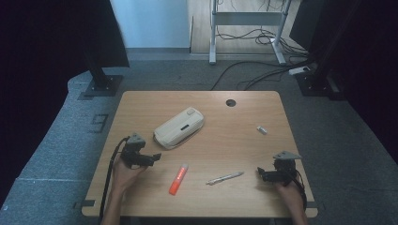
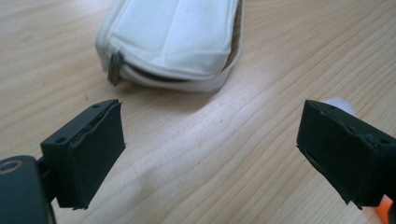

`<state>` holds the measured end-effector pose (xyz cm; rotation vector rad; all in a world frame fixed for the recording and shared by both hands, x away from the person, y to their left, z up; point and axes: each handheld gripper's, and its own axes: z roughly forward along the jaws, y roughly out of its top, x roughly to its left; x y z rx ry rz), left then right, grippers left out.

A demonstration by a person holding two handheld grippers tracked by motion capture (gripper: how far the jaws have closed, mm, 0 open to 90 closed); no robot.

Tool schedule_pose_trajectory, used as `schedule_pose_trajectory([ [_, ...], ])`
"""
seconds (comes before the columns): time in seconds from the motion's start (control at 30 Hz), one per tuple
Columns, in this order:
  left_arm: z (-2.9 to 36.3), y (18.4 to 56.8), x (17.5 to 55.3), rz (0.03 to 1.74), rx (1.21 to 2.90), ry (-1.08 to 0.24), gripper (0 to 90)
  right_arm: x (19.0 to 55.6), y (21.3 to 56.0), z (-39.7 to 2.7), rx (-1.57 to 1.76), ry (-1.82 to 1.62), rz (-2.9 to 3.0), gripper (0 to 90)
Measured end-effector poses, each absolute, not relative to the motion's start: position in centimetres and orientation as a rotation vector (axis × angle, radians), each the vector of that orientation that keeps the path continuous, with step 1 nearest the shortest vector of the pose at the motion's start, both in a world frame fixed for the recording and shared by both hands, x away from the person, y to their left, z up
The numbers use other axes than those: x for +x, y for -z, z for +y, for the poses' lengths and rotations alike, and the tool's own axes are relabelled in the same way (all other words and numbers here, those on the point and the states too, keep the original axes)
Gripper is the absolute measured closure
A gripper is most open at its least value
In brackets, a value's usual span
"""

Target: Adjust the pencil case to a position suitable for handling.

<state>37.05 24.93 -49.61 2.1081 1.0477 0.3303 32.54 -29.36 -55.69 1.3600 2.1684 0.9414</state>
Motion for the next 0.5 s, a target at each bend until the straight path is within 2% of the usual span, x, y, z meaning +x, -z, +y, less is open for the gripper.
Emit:
schedule_pose_trajectory([
  [0.5,23.1,48.0,39.8,1.013,2.131,-0.292,9.4,32.5,55.7,-29.4,1.360,-0.942,2.169,3.5],
])
